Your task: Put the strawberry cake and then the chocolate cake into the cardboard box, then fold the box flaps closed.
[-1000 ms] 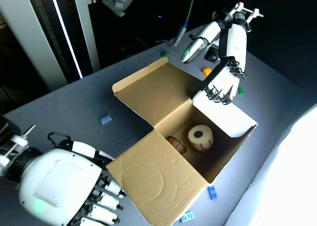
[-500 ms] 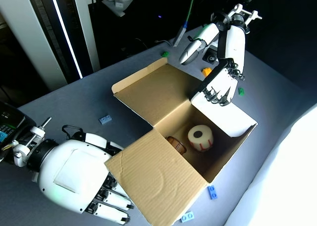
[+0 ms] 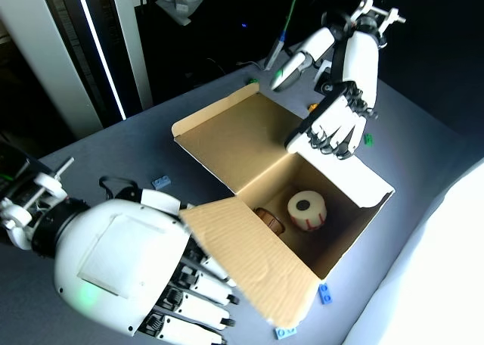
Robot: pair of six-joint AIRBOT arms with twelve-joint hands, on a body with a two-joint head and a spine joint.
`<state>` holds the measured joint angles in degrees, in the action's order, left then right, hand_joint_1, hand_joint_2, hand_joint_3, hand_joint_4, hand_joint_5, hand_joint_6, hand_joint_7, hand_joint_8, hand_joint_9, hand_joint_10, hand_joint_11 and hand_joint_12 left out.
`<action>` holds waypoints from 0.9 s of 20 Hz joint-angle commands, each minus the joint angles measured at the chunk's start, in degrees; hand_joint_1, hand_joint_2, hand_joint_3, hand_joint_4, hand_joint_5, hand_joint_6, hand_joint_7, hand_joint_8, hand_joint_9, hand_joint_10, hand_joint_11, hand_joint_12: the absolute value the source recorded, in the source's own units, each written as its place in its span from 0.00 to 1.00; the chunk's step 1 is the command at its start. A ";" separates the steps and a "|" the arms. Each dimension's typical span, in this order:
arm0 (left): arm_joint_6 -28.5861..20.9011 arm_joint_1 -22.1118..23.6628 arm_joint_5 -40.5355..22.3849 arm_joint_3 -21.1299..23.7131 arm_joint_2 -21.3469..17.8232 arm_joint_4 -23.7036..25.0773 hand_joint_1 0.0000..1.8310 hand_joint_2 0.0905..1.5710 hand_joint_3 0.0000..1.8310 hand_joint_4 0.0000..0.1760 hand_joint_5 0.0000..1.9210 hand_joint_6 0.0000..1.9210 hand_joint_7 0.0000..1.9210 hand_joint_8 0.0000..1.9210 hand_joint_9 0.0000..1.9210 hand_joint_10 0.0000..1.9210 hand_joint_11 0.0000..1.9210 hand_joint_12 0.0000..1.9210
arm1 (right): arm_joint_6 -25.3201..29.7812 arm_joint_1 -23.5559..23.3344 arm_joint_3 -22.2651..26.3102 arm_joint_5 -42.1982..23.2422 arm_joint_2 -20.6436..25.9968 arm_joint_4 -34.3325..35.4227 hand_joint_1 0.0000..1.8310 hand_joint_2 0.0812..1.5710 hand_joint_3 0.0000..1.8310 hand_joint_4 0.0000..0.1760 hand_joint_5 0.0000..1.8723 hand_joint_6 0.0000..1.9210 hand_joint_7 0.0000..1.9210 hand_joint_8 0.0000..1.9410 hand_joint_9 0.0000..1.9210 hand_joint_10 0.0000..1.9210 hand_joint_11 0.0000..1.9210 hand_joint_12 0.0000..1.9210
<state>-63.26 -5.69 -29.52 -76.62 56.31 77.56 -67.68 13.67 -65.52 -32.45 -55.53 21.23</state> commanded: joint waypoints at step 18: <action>-10.25 -3.61 3.02 -2.13 -10.70 5.36 0.24 0.73 0.00 0.00 0.36 0.00 0.36 0.27 0.27 0.55 0.11 0.83 | -1.68 -11.44 -1.61 4.01 -6.51 -3.28 0.22 0.78 0.00 0.00 0.50 0.09 0.41 0.33 0.27 0.62 0.12 0.90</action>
<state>-73.01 -10.55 -26.06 -78.17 45.93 85.62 -69.25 3.14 -66.98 -21.82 -62.81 18.59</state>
